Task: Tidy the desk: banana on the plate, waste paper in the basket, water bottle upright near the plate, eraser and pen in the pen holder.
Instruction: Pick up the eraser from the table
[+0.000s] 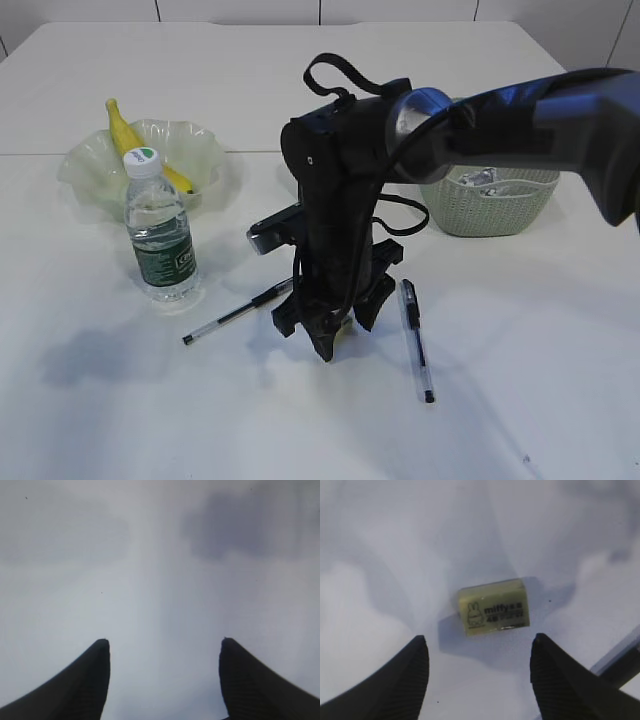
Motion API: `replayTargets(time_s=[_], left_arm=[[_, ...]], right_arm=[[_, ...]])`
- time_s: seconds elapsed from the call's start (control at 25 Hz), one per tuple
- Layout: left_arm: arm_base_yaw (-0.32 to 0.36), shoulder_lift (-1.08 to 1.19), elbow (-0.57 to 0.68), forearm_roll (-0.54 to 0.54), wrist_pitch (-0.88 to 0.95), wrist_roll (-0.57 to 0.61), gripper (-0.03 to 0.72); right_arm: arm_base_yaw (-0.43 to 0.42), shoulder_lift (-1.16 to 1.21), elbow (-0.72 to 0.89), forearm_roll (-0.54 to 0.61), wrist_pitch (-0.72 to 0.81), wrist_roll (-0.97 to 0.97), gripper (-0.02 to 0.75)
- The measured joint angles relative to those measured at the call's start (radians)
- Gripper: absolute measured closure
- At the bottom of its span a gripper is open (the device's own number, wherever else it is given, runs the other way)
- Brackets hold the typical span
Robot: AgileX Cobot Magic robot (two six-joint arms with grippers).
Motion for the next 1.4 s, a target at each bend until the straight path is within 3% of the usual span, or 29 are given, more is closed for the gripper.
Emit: replayTargets(time_s=[0.88, 1.0, 1.2, 1.4], left_arm=[[0.0, 0.0, 0.0, 0.0, 0.0, 0.0, 0.225], [0.0, 0.0, 0.0, 0.0, 0.0, 0.0, 0.225], [0.0, 0.0, 0.0, 0.0, 0.002, 0.0, 0.232], [0.0, 0.0, 0.0, 0.0, 0.003, 0.0, 0.238]], right_arm=[[0.0, 0.03, -0.006, 0.0, -0.06, 0.0, 0.267], [0.0, 0.03, -0.006, 0.002, -0.06, 0.0, 0.309], [0.0, 0.03, -0.006, 0.004, -0.06, 0.0, 0.457], [0.0, 0.03, -0.006, 0.004, -0.06, 0.0, 0.5]])
